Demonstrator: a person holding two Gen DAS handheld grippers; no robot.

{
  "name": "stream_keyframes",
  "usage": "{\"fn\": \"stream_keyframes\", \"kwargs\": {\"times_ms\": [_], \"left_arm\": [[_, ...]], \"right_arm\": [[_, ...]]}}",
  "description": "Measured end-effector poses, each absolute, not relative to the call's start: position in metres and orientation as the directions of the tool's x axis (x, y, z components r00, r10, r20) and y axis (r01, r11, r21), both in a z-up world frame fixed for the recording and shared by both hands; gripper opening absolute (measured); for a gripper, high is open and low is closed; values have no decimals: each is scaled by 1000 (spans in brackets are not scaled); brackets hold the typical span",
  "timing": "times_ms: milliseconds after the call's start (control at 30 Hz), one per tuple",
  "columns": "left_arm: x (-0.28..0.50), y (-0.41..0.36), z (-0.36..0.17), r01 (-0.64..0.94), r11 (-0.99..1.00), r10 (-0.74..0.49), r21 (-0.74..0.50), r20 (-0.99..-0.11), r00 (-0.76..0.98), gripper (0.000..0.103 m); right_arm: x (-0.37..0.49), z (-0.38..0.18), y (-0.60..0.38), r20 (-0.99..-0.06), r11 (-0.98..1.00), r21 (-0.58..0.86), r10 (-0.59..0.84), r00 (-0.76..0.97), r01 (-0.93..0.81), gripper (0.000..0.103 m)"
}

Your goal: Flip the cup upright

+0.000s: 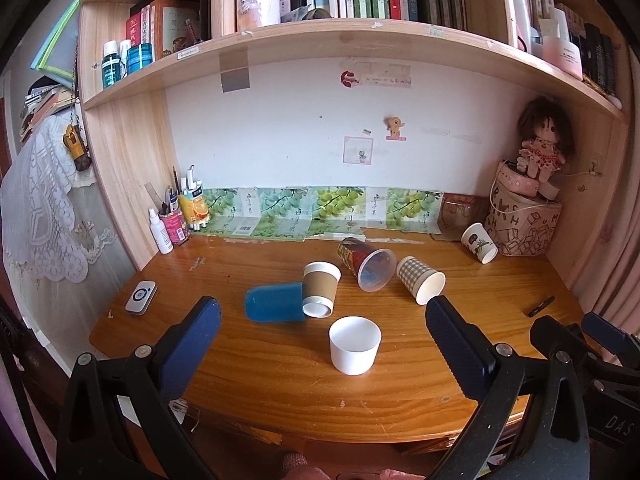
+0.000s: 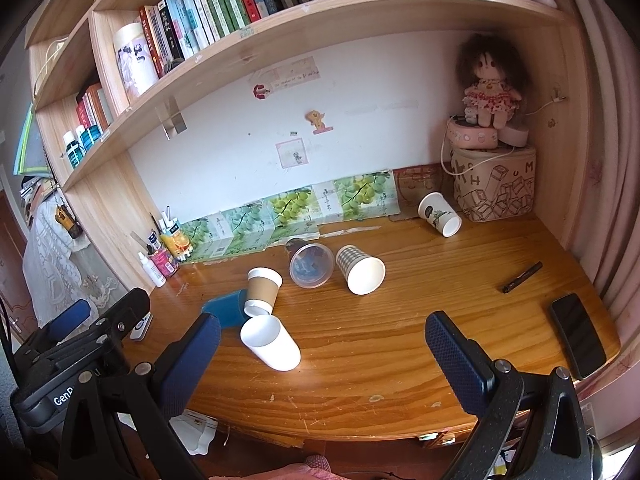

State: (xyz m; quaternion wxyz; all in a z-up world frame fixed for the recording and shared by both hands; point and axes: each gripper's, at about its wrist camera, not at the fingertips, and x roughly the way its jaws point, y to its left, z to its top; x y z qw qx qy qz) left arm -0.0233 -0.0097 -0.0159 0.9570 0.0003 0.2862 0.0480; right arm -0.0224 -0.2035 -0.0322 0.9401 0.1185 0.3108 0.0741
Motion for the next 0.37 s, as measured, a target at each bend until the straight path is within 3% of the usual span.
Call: {"fn": "stream_keyframes", "kwargs": {"times_ms": [367], "left_arm": [[-28,4,-18,-129,991,116,14,-554,825,102]], "right_arm": [[-21,-35,-191,-586,959,270,235,776,-87,103]]}}
